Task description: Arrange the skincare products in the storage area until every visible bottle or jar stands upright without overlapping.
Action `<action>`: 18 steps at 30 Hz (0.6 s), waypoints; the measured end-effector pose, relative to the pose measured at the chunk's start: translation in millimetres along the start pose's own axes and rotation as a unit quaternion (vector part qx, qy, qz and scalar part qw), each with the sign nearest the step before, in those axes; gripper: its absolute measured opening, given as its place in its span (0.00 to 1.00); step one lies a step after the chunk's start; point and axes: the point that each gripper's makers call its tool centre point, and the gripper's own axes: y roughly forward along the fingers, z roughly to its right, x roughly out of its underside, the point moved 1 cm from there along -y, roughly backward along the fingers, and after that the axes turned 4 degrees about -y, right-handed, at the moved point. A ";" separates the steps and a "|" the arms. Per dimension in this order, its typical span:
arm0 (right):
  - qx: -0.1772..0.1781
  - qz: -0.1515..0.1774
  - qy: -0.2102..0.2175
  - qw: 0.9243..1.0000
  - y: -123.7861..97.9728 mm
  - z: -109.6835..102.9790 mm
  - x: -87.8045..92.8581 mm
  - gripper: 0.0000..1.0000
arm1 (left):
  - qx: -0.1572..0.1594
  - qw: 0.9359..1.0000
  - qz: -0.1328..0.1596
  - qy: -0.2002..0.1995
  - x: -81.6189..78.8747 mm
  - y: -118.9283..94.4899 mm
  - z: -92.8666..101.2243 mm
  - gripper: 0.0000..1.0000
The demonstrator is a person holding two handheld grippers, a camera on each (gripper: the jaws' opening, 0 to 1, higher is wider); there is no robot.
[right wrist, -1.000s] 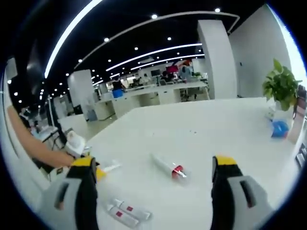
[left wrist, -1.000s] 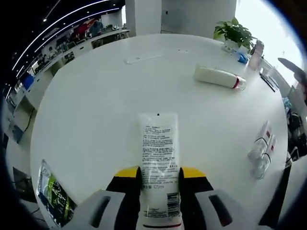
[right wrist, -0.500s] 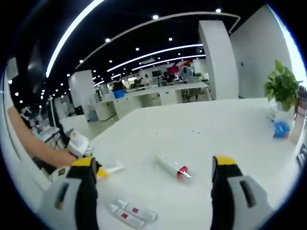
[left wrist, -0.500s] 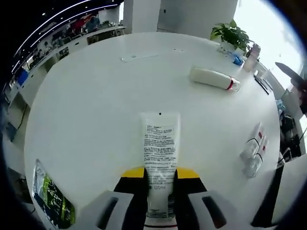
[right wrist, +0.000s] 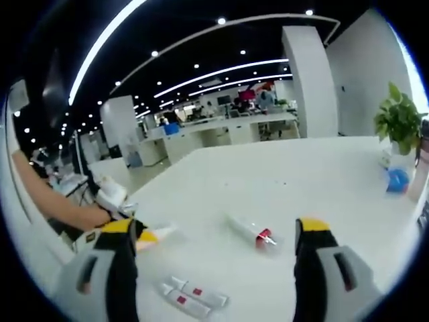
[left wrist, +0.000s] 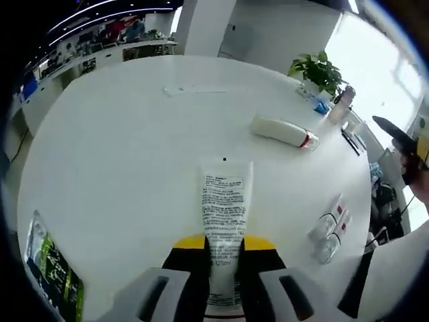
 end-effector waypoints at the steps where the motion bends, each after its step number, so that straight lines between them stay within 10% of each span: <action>1: -0.002 0.000 0.000 1.000 0.6 -1.2 -0.1 0.97 | 0.004 1.000 0.009 -0.006 -2.9 -2.2 1.2 0.12; 18: -0.046 0.008 0.011 0.999 6.4 -24.9 -7.0 0.93 | 0.102 0.983 0.144 -0.051 -51.7 -48.8 47.6 0.13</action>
